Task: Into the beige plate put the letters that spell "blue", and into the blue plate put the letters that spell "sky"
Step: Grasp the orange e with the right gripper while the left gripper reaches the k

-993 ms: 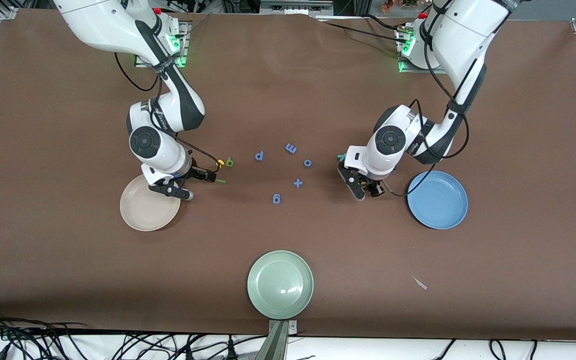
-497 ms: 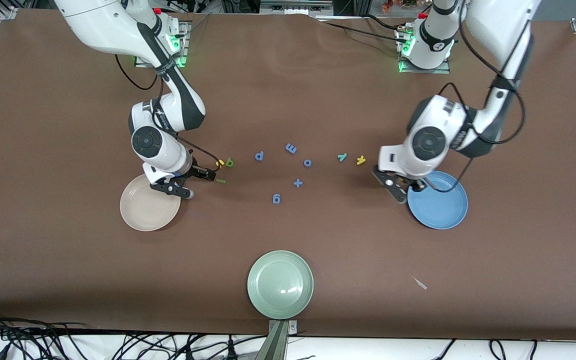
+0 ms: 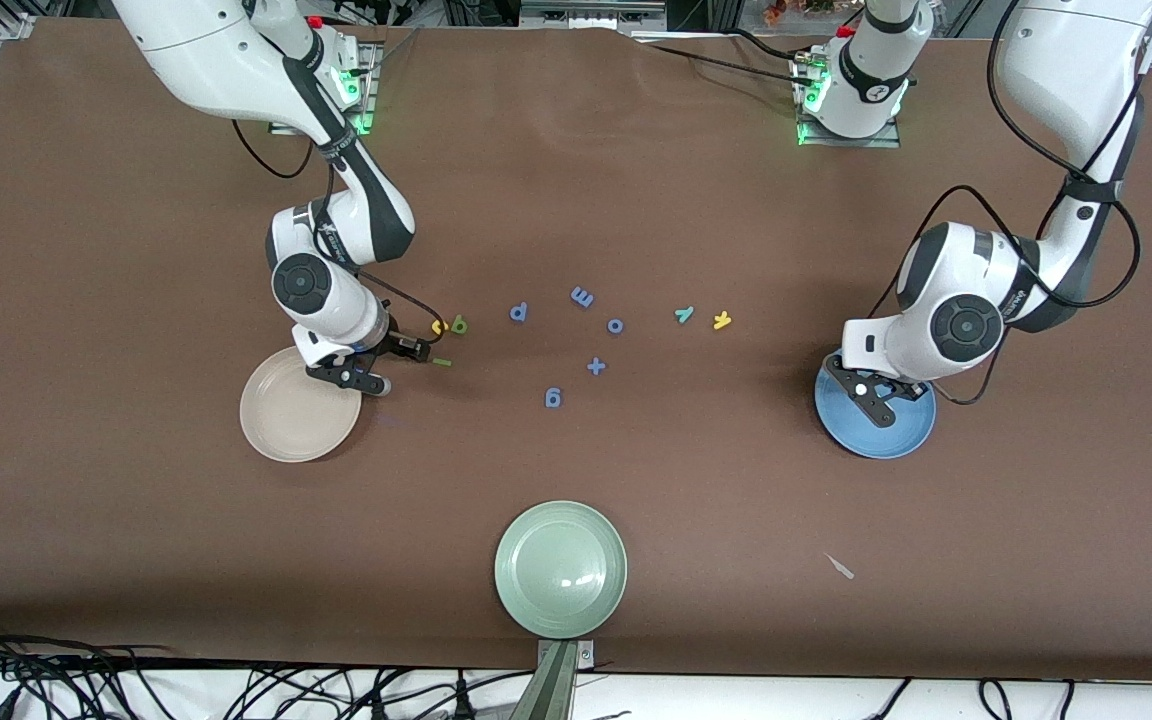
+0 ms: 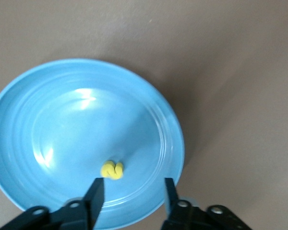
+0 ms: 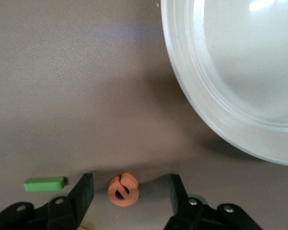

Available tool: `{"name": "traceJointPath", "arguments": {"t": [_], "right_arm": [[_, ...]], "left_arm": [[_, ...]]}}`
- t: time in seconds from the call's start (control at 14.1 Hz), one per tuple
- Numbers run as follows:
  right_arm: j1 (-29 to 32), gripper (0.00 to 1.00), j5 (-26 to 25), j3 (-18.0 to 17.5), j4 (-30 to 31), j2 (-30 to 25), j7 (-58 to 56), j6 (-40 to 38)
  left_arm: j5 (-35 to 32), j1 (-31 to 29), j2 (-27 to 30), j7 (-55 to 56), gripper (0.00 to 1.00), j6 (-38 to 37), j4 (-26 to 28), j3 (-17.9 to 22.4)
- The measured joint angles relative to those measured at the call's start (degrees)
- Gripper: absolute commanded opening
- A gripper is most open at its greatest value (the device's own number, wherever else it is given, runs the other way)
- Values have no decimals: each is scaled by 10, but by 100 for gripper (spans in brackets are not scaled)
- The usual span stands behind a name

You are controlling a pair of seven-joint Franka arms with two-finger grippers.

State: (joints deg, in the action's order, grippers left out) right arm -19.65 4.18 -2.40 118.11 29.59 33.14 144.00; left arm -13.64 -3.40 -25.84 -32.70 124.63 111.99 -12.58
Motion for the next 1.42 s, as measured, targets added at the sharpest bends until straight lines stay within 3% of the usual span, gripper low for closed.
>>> {"name": "traceJointPath", "arguments": {"t": [0.14,0.35,0.57,0.92,1.21,1.42], "right_arm": [[0,42,0,0,0,0,0,0],[0,31,0,1,0,-2,0,0],[0,28,0,1,0,-3,0,0],[-1,28,0,3,-10,-7,-1,-7],[1,28,-1,30,-72,-26,-41,-126],[2,31,-1,63,-94,-38,-110,-170]], "left_arm": [[0,3,0,0,100,0,-2,-8],[0,6,3,1,100,-33,-4,-54],[0,17,3,22,100,-55,-4,-102],[0,66,-9,47,100,3,17,-111],[-1,102,-19,107,100,63,57,-111],[-67,130,-19,189,98,101,84,-111]]}}
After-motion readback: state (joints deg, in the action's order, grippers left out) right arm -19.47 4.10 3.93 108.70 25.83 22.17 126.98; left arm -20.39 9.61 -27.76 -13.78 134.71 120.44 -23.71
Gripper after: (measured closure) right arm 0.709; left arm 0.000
